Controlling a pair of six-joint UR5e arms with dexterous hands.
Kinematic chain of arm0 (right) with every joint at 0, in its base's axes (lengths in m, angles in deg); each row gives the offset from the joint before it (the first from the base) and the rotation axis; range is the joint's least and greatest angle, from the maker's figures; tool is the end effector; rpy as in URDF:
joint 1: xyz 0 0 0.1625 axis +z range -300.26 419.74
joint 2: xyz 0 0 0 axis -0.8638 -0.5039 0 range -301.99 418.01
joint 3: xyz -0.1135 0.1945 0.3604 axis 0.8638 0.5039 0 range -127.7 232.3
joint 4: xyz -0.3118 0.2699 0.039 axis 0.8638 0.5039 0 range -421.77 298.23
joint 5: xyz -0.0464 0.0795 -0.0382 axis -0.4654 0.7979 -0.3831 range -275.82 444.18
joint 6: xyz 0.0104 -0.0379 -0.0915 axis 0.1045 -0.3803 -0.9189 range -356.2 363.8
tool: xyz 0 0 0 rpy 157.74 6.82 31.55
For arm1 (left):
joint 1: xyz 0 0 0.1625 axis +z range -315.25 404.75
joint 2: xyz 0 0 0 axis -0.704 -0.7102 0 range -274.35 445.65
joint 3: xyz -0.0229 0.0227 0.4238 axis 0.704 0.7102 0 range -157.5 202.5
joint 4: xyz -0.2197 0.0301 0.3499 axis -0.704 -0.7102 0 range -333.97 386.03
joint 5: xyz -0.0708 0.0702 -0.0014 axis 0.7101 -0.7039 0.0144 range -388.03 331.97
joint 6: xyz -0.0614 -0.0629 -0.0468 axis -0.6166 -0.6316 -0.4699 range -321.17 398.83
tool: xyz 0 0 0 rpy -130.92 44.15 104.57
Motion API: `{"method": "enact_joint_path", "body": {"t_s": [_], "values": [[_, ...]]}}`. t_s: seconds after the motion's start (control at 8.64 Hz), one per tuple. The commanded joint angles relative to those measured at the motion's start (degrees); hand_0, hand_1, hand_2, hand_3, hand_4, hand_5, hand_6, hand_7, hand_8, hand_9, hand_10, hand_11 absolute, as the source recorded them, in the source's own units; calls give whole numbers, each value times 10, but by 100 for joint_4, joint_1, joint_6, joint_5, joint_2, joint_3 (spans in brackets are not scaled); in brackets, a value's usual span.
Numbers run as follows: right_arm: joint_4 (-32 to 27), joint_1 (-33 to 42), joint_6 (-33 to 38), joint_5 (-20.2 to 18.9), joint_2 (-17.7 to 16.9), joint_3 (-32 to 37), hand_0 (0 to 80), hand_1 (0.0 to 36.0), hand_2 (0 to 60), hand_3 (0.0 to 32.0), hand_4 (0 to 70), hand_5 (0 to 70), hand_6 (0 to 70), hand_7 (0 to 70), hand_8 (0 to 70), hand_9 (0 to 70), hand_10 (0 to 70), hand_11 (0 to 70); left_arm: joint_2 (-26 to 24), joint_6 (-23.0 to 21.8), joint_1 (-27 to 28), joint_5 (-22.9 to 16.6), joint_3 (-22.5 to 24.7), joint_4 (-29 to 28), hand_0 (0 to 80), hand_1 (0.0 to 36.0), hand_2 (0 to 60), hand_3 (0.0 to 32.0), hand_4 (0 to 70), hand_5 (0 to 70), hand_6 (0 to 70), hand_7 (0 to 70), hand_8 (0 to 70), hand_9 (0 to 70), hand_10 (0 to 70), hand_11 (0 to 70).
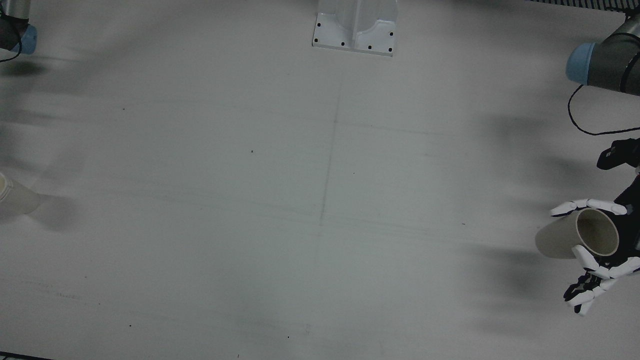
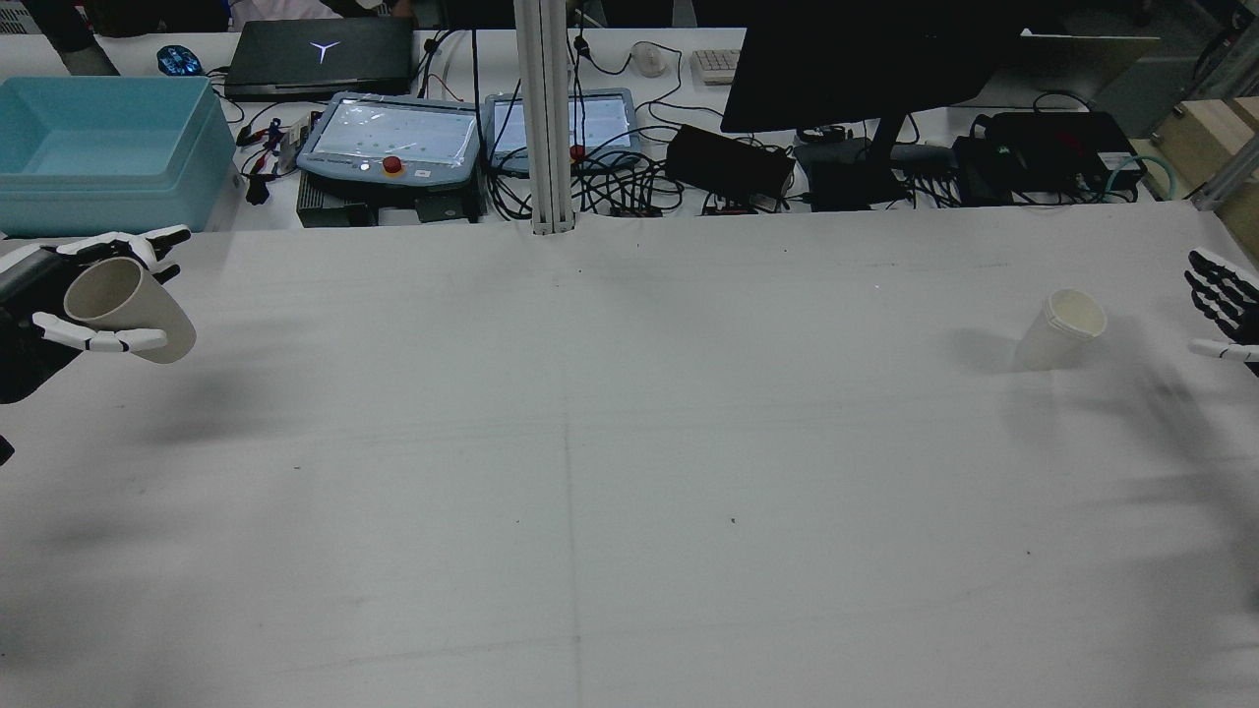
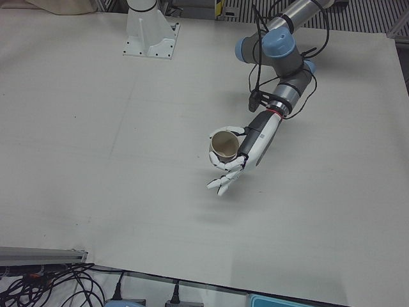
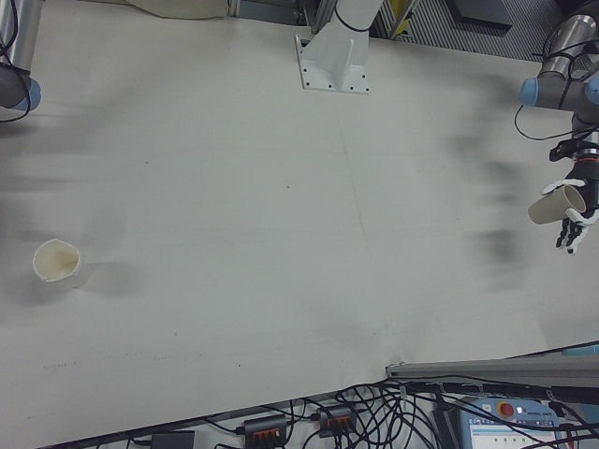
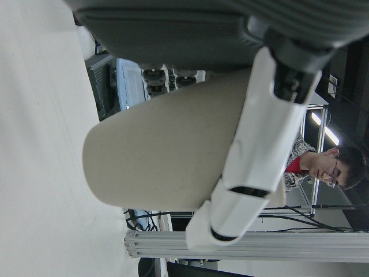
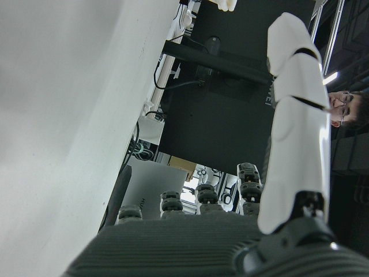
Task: Pour water
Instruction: 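Reach the right hand to the white paper cup and grasp it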
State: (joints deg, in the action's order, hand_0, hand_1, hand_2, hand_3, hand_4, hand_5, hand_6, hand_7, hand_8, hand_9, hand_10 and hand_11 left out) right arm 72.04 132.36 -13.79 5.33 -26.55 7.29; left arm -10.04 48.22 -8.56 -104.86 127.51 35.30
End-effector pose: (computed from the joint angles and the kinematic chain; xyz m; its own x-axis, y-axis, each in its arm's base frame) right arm 0.0108 -0.4764 0.9229 -0.9577 0.0714 0.2788 -0.2672 0.1385 -0.9536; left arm 0.1880 -0.5133 0.5254 -0.9213 -0.3714 -0.1153 0.0323 0.2224 -0.9744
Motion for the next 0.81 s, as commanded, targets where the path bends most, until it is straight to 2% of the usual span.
{"method": "enact_joint_path", "body": {"t_s": [0.0,0.35,0.58,0.69], "values": [[-3,-308,-156,54,62,-34,600,286,144,0,0,93,127,15,39,31,0,0,6,1,-12,-8,37,49,800,360,600,0,432,700,173,133,104,43,62,131],[6,-520,-262,54,150,-61,603,293,149,0,0,94,125,34,27,14,0,0,-20,1,5,-8,37,75,800,360,600,0,428,700,173,132,104,43,60,130],[14,-730,-411,54,177,-209,606,295,156,0,0,97,151,109,38,28,0,0,-29,1,-12,-8,54,84,800,360,600,0,428,700,173,133,103,43,61,131],[23,-775,-438,54,177,-271,605,295,157,0,0,98,154,116,39,27,0,0,-20,1,-91,-8,54,84,800,360,600,0,428,700,173,133,103,43,61,131]]}}
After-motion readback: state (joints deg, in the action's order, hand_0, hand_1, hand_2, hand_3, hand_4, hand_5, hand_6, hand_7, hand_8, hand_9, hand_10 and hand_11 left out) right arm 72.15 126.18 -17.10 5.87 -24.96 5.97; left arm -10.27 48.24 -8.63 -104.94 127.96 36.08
